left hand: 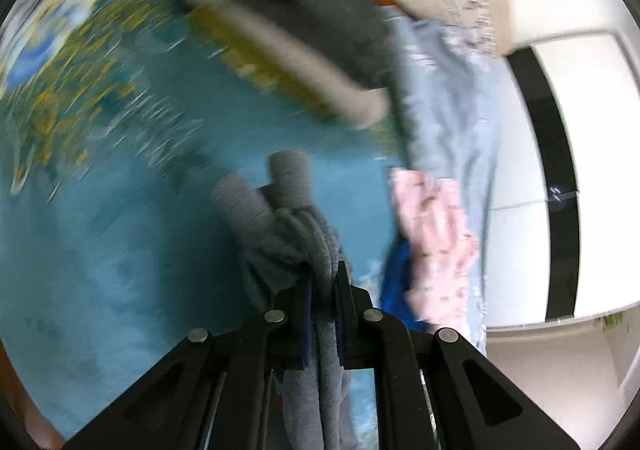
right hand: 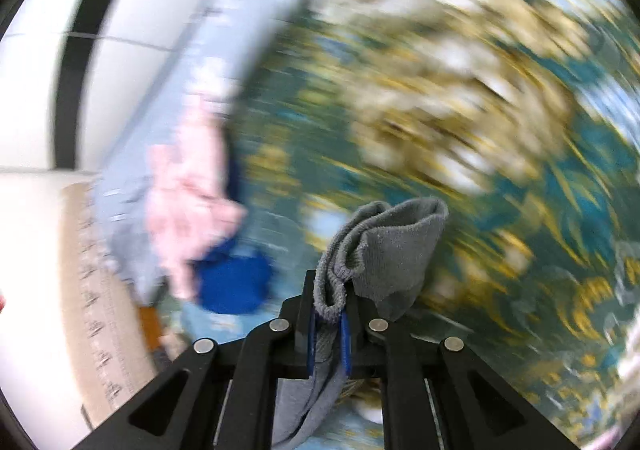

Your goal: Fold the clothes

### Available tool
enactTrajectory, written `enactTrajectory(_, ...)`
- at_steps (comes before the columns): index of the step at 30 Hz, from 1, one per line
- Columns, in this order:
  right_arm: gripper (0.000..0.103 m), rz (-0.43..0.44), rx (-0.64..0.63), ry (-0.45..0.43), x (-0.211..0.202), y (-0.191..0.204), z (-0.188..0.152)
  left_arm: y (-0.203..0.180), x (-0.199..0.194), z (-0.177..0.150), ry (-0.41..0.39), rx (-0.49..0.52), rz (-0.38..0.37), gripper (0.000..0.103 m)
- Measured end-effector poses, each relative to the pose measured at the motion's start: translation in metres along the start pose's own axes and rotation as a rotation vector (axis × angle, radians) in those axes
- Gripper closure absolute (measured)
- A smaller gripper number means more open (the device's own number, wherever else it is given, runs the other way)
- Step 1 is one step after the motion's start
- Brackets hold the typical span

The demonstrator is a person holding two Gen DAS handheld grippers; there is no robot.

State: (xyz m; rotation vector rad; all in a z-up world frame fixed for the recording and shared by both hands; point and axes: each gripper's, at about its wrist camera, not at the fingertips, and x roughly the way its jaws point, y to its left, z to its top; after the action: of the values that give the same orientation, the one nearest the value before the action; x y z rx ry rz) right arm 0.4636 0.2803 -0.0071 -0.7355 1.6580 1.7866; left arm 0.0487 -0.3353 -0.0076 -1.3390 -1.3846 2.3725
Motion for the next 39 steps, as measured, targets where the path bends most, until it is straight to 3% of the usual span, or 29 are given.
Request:
enactTrajectory(4, 0.093, 0.124, -0.131, -0.067, -0.055, 0.044, 0.022, -0.035, -0.043, 0.001, -0.100, 0.093, -0.128, 0.094)
enactTrajectory(6, 0.093, 0.140, -0.171, -0.086, -0.061, 0.047, 0.030, -0.036, -0.054, -0.004, -0.136, 0.134, -0.131, 0.094)
enactTrajectory(10, 0.093, 0.092, -0.180, -0.070, -0.029, 0.013, 0.047, 0.009, -0.034, -0.029, -0.076, 0.098, -0.012, 0.094)
enactTrajectory(14, 0.093, -0.077, -0.123, 0.007, 0.022, -0.044, 0.051, 0.071, 0.019, -0.058, 0.077, -0.015, 0.196, 0.094)
enactTrajectory(16, 0.093, -0.148, -0.079, 0.038, 0.042, -0.071, 0.050, 0.092, 0.028, -0.070, 0.104, -0.076, 0.241, 0.095)
enactTrajectory(19, 0.093, -0.168, -0.046, 0.051, 0.048, -0.089, 0.048, 0.108, 0.025, -0.078, 0.089, -0.122, 0.262, 0.095)
enactTrajectory(22, 0.093, -0.163, -0.055, 0.053, 0.047, -0.090, 0.049, 0.105, 0.021, -0.073, 0.079, -0.101, 0.286, 0.096)
enactTrajectory(30, 0.093, -0.163, -0.050, 0.057, 0.057, -0.091, 0.051, 0.105, 0.023, -0.077, 0.123, -0.103, 0.331, 0.091)
enactTrajectory(34, 0.093, -0.161, -0.071, 0.060, 0.054, -0.085, 0.050, 0.099, -0.001, -0.088, 0.058, -0.167, 0.338, 0.088)
enactTrajectory(36, 0.093, -0.162, -0.072, 0.064, 0.055, -0.085, 0.051, 0.090, -0.012, -0.093, 0.032, -0.158, 0.364, 0.088)
enactTrajectory(39, 0.093, -0.163, -0.082, 0.065, 0.057, -0.082, 0.053, 0.059, -0.018, -0.107, -0.005, -0.115, 0.319, 0.088)
